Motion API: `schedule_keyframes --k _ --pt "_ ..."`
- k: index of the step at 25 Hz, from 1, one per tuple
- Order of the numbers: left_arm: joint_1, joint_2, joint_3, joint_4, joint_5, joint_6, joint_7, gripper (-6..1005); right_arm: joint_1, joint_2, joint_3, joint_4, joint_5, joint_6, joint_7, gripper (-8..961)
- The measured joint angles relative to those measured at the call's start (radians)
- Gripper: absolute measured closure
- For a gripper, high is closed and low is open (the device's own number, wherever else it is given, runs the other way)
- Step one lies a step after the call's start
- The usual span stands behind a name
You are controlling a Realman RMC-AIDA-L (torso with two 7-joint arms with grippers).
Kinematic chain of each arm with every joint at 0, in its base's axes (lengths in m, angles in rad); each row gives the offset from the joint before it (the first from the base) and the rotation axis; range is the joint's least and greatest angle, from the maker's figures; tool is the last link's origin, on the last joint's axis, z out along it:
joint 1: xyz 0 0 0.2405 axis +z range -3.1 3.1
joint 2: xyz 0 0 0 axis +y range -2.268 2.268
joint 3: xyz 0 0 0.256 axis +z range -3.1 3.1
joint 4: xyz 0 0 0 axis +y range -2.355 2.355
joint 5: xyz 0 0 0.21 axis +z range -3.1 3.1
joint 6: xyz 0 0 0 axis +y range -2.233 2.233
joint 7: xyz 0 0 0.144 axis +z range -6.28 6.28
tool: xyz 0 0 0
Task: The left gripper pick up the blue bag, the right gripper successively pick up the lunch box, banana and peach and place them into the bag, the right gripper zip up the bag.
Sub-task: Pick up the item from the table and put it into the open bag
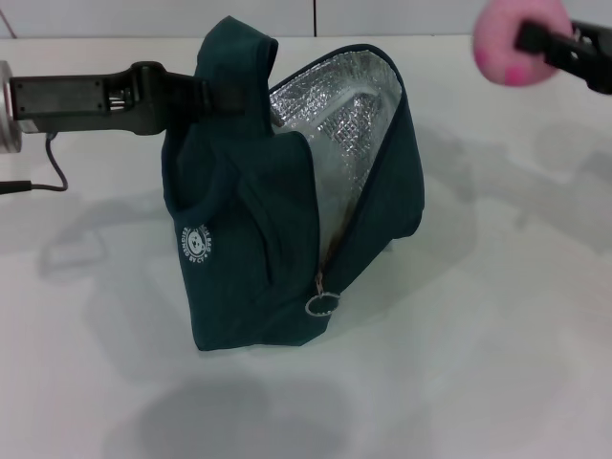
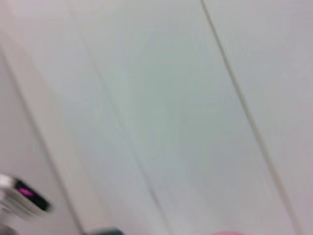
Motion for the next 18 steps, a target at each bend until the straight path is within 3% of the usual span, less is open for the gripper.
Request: schedule_keyframes --k 7,16,18 --pt "0.004 0.0 -0.002 0.0 0.0 0.001 -0.004 891 0.134 0.008 -0.128 0.082 0.024 -0.07 -0.007 726" --pt "0.002 -0.001 -0.001 0.0 0.0 0.002 0.0 890 0.287 0.014 -0.268 0.187 0.023 0.115 -0.03 797" --pt "0.002 -0.001 -0.001 0.0 -0.001 0.002 0.001 889 0.301 0.013 -0.286 0.192 0.019 0.13 -0.03 766"
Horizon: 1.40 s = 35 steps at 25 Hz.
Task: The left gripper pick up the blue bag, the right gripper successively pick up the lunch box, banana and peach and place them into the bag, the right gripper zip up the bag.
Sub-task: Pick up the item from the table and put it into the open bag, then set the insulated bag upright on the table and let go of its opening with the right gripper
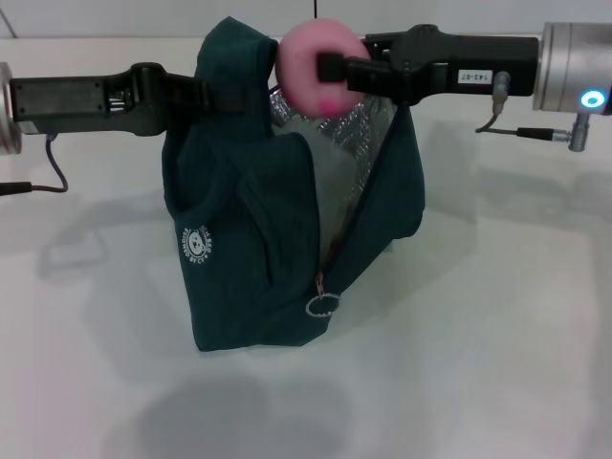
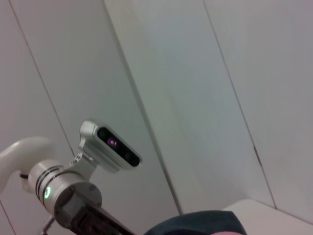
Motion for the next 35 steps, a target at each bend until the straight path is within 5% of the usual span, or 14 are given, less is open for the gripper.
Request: schedule_keyframes --k 4,14,21,29,35 --pt "0.0 0.0 0.001 0.0 0.0 0.0 0.001 889 0.005 0.001 -0.013 0.0 -0.001 0.014 0.0 705" --pt "0.0 0.0 0.001 0.0 0.0 -0.001 0.003 887 0.008 0.001 -0.017 -0.002 0.006 0.044 0.003 252" --pt "0.002 0.0 -0.001 0.0 0.0 -0.002 0.003 886 -0.024 -0.002 -0.006 -0.031 0.026 0.072 0.028 217" --pt "0.004 0.002 0.001 0.0 0.0 0.0 0.009 885 -0.21 -0.027 0.1 -0.135 0.04 0.102 0.268 199" --pt "0.001 0.001 0.005 0.0 0.0 0.001 0.012 884 -0.208 -0.029 0.096 -0.039 0.038 0.096 0.339 203"
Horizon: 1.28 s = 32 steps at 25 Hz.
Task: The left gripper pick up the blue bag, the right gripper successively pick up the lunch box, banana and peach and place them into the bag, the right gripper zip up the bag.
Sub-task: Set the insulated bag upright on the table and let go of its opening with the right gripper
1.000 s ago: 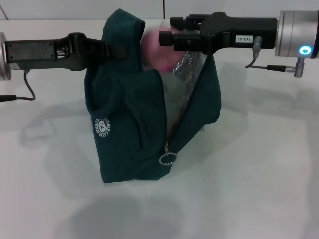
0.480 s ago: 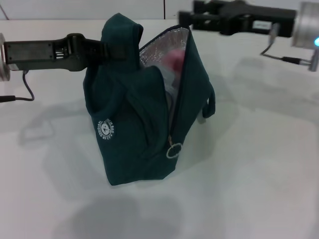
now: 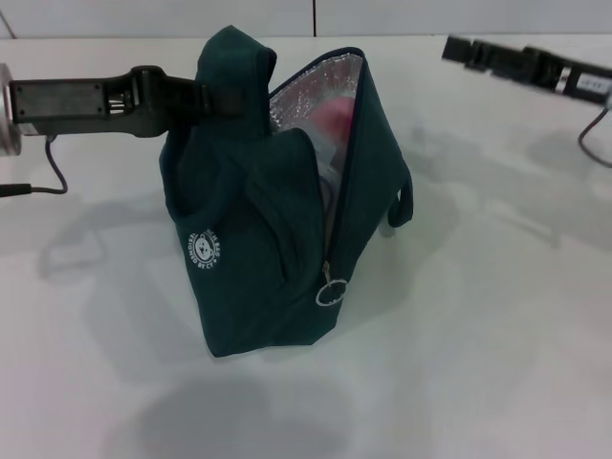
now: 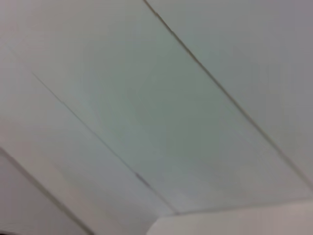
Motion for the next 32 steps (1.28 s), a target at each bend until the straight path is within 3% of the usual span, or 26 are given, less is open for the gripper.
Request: schedule_keyframes --k 12,25,28,32 --pt "-0.004 -0.003 0.0 0.0 0.0 0.0 0.004 882 0.168 0.021 -0.087 0.281 -0.003 -0.013 0.026 210" --pt "-0.01 -0.005 0.0 0.0 0.0 -0.002 0.006 880 0.141 0.022 -0.112 0.229 -0.053 -0.018 0.027 218" --pt "-0.01 -0.006 0.0 0.0 0.0 -0.003 0.006 879 0.129 0.024 -0.112 0.208 -0.062 -0.016 0.024 450" --pt "-0.012 -0.006 0.0 0.0 0.0 -0.003 0.006 879 0.126 0.024 -0.109 0.206 -0.06 -0.014 0.012 585"
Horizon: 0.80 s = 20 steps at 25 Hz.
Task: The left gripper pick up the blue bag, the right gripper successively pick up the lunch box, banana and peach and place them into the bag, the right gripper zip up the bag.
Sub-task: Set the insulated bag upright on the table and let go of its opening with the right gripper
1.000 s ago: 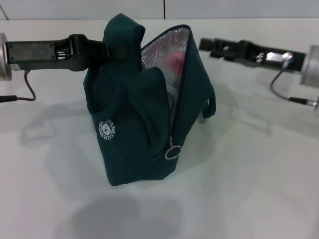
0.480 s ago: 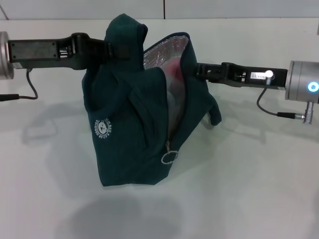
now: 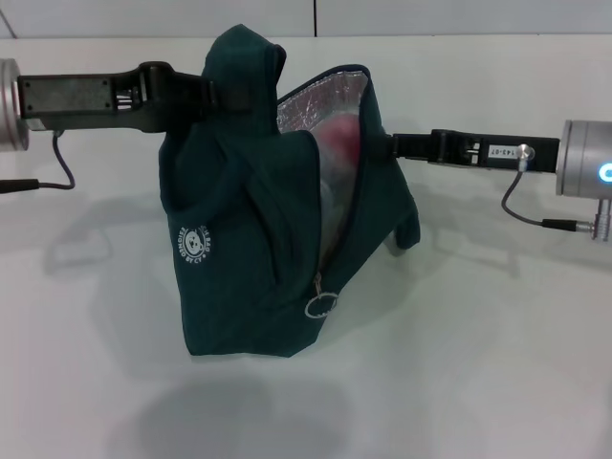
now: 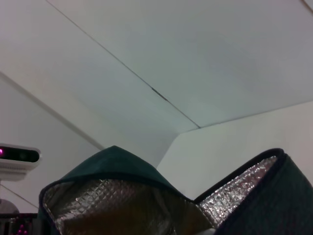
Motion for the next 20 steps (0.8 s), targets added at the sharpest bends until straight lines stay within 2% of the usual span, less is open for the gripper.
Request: schedule_keyframes --k 5,12,20 --pt "-0.002 0.001 0.0 0.0 0.0 -0.001 0.0 878 -0.01 0.0 0.006 -0.012 0.02 -0.012 -0.024 720" --pt "-0.002 -0.001 -0.002 0.0 0.0 -0.001 0.0 877 -0.087 -0.003 0.008 -0.086 0.148 -0.098 -0.145 877" --pt "-0.003 -0.015 -0.006 -0.017 0.0 -0.012 -0.004 876 -0.174 -0.007 0.013 -0.194 0.224 -0.238 -0.234 930"
